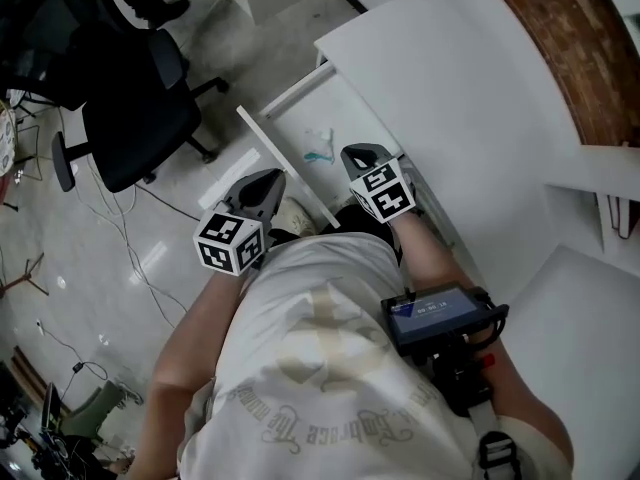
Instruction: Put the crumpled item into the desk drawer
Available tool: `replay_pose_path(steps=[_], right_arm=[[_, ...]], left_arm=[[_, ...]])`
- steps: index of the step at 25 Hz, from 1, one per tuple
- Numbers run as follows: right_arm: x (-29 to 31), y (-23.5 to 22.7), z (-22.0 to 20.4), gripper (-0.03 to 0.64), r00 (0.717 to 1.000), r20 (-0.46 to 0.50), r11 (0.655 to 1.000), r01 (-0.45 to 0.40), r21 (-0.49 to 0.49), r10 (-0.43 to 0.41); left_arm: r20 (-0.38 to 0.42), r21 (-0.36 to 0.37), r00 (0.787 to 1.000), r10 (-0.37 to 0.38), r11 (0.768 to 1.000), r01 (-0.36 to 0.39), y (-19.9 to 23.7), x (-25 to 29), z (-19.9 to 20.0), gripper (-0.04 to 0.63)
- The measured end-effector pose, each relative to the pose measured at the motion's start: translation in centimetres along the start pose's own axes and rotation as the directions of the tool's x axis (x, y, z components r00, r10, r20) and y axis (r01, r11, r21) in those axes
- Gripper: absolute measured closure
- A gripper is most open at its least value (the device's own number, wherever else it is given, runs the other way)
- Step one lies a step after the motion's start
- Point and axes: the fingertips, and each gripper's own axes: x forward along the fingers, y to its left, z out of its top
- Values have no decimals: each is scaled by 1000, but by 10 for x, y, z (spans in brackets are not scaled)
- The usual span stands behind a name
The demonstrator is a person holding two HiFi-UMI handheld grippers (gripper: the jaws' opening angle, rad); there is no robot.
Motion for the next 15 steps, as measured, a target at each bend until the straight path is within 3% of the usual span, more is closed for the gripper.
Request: replay_pose_path(steps=[15], right_arm=[[-66,-2,37,595,975,218,988,-2,153,-32]], left_arm=[[16,118,996,-82,990,80,-30,8,22,566]])
